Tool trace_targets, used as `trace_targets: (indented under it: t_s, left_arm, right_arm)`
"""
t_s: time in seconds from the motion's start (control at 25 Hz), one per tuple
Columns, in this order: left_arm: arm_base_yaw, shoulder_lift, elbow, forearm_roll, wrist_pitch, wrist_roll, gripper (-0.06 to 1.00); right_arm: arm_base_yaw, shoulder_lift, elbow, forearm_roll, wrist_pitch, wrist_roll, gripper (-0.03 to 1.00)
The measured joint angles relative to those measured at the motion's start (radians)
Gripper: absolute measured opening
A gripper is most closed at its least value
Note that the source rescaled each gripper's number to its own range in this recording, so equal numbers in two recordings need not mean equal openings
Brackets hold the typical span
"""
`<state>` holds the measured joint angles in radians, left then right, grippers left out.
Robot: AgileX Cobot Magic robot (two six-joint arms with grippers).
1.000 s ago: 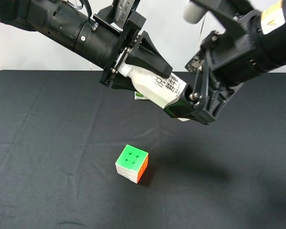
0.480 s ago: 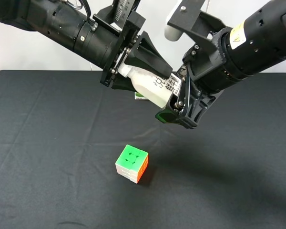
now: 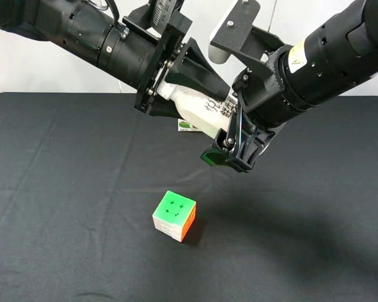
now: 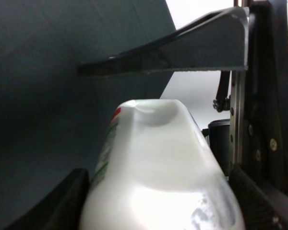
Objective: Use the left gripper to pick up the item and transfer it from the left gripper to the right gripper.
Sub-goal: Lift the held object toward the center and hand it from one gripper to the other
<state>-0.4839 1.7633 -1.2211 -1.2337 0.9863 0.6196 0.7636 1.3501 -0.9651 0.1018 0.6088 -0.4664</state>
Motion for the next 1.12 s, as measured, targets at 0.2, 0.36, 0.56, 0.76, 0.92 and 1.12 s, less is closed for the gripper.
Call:
trace_targets:
  t_s: [0.2,0.36,0.56,0.76,0.92,1.12]
  left_arm:
    - [0.000,0.000,0.000,0.000,0.001,0.000,0.01]
    - [0.000,0.000,0.000,0.000,0.001,0.001,0.01]
    - [0.000,0.000,0.000,0.000,0.001,0.001,0.01]
    - [0.000,0.000,0.000,0.000,0.001,0.002,0.01]
    - [0.000,0.000,0.000,-0.006,-0.005,0.002,0.01]
    - [0.000,0.000,0.000,-0.006,-0.004,0.000,0.01]
  right_arm:
    - [0.000,-0.003,0.000,0.000,-0.003,0.000,0.65]
    - [0.000,-0.032,0.000,0.000,0.001,0.000,0.61]
    - [0.000,-0.044,0.000,0.000,0.015,0.000,0.59]
    - [0.000,-0.044,0.000,0.001,0.016,0.000,0.31]
    - [0.000,-0.044,0.000,0.002,0.019,-0.006,0.02]
    - [0.000,-0.044,0.000,0.002,0.021,-0.023,0.02]
